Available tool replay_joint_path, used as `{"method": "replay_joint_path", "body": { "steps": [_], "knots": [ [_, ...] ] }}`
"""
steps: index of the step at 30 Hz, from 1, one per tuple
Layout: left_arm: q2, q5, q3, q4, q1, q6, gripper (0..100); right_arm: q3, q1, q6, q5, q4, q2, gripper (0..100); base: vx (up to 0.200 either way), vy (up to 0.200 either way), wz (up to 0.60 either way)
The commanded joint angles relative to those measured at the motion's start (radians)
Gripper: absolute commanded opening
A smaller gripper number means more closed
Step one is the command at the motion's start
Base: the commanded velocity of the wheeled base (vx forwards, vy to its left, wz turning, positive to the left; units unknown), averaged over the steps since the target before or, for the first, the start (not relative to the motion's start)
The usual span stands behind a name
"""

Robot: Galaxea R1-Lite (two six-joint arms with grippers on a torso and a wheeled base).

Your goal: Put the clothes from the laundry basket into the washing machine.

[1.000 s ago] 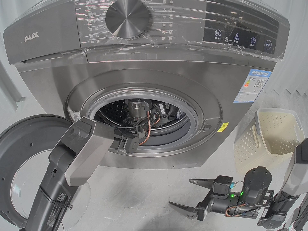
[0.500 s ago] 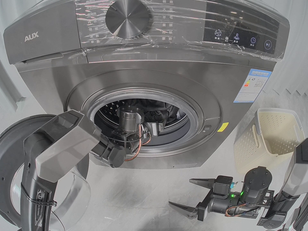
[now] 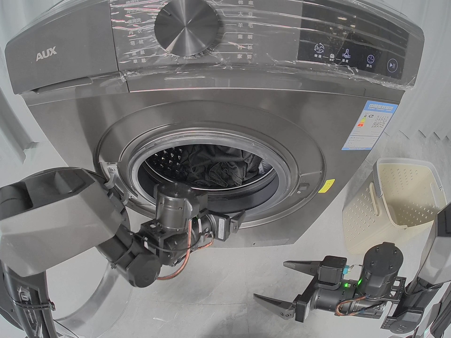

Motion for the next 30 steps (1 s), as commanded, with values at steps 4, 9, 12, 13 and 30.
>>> {"method": "replay_joint_path", "body": {
  "steps": [4,9,12,13,30],
  "knots": [
    [-0.219,-0.031,0.37,-0.268,-0.124,0.004,100,0.06,-0.034,0.0,-0.001,0.002,-0.083,100,0.0,0.0,0.0],
    [-0.298,-0.026,0.486,-0.381,-0.124,0.01,100,0.098,-0.026,0.023,-0.077,0.002,-0.141,100,0.0,0.0,0.0],
    [-0.364,-0.026,0.543,-0.383,-0.125,0.007,100,0.115,-0.027,0.052,-0.151,0.003,-0.181,100,0.0,0.0,0.0],
    [-0.398,-0.025,0.575,-0.384,-0.125,0.006,100,0.12,-0.032,0.063,-0.185,0.005,-0.218,100,0.0,0.0,0.0],
    [-0.743,0.038,0.795,-0.371,-0.069,0.026,100,0.12,-0.21,0.072,-0.249,0.307,-0.623,100,-0.082,0.0,0.0]
  ]
}}
